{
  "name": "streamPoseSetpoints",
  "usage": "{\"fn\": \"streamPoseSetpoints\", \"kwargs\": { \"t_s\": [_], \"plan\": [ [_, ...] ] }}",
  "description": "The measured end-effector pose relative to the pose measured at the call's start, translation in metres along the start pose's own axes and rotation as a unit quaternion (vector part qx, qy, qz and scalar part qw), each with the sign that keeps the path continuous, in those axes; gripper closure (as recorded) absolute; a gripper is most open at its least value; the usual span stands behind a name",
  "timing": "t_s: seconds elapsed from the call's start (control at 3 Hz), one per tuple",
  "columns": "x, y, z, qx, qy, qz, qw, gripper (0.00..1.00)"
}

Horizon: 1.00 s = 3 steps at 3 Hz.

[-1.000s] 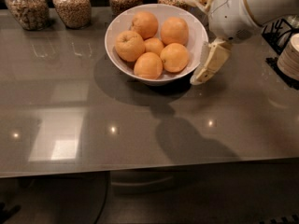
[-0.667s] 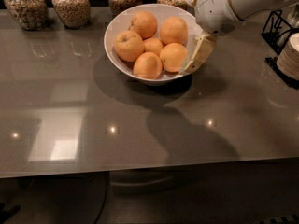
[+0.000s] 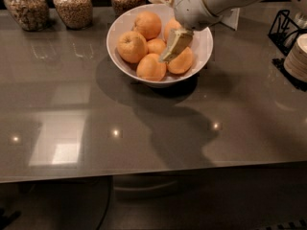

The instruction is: Pick orange from white bowl

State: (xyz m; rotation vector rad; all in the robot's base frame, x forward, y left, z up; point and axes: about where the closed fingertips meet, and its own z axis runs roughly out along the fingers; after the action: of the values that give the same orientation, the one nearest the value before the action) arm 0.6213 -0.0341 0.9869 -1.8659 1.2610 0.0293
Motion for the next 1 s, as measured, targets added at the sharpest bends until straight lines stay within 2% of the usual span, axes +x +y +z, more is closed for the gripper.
{"fn": "streamPoseSetpoints", "kwargs": {
  "t_s": [0.33, 1.0],
  "plan": [
    [-0.004, -0.01, 0.022, -0.012, -0.003, -0.008, 0.9999, 0.28],
    [-0.015, -0.02, 0.058, -0.039, 0.0, 0.0, 0.9992, 0.27]
  ]
}}
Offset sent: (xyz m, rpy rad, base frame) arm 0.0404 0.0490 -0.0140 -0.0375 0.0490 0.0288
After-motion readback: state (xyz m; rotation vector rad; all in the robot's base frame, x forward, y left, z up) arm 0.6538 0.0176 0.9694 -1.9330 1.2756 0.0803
